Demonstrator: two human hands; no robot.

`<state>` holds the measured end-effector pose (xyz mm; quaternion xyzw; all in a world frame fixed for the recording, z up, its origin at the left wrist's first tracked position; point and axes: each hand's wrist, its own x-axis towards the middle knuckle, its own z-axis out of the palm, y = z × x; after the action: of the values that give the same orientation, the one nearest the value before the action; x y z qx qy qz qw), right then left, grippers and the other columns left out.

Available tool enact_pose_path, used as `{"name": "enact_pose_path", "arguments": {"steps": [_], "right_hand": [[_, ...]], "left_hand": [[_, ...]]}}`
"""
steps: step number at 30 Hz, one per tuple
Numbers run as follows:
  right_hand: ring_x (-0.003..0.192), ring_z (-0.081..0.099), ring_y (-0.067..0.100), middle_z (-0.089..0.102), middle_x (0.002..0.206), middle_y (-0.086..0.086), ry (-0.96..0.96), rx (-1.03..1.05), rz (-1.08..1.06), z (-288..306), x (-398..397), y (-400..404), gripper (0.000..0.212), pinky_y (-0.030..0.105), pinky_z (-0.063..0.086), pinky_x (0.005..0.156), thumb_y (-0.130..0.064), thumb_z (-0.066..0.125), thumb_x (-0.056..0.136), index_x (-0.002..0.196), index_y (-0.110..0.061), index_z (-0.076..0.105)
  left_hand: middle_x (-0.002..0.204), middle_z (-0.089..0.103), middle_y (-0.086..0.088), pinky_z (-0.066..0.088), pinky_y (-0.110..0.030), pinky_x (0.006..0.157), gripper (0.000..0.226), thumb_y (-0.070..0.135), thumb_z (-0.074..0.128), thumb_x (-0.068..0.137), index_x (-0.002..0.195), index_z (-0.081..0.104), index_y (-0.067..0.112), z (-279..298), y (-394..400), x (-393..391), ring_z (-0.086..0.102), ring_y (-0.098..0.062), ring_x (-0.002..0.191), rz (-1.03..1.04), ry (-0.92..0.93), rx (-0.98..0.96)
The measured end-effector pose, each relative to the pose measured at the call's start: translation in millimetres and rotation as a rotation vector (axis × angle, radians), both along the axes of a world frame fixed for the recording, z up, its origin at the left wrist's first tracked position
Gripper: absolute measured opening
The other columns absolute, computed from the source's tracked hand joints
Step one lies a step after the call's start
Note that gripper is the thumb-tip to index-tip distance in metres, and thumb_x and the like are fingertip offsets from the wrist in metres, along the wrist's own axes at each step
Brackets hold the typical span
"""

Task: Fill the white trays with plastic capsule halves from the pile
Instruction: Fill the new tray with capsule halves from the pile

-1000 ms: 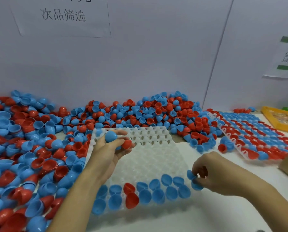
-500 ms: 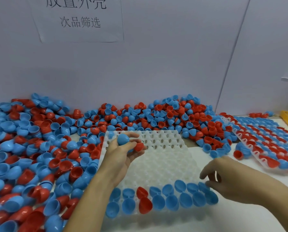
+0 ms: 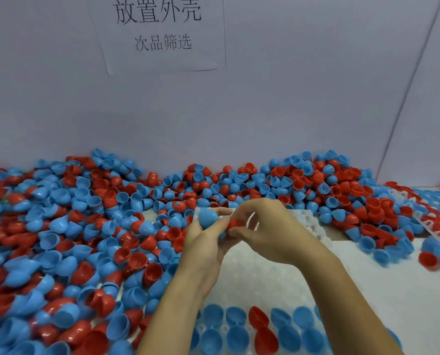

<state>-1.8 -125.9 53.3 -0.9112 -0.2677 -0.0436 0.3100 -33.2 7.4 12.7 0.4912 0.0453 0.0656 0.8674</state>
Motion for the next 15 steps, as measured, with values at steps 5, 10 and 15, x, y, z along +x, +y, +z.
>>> {"name": "enact_pose_path", "arguments": {"steps": [5,10,15], "right_hand": [[0.085,0.062,-0.006,0.067,0.084,-0.022,-0.021,0.23,-0.049,-23,1,-4,0.018,0.006,0.048,0.065,-0.028,0.071,0.09,0.082,-0.042,0.064],[0.079,0.063,-0.007,0.066,0.085,-0.016,0.043,0.209,-0.084,-21,6,-18,0.015,0.007,0.049,0.059,-0.032,0.067,0.092,0.094,-0.042,0.056],[0.081,0.061,0.007,0.054,0.091,-0.022,0.281,-0.369,-0.063,-1,2,-18,0.016,0.021,0.053,0.067,-0.026,0.059,0.093,0.098,-0.042,0.056]], "left_hand": [[0.088,0.077,-0.011,0.063,-0.035,0.071,0.011,0.011,0.059,0.1,0.103,0.066,0.003,-3,7,7,0.077,-0.026,0.084,0.106,0.061,-0.023],[0.076,0.061,-0.003,0.048,-0.022,0.046,0.007,0.016,0.069,0.094,0.093,0.065,0.01,-12,15,13,0.058,-0.011,0.056,0.308,0.216,0.118],[0.049,0.046,0.011,0.037,-0.021,0.038,0.028,0.031,0.076,0.087,0.073,0.055,0.019,-11,31,10,0.043,-0.005,0.044,0.471,0.219,0.107]]}}
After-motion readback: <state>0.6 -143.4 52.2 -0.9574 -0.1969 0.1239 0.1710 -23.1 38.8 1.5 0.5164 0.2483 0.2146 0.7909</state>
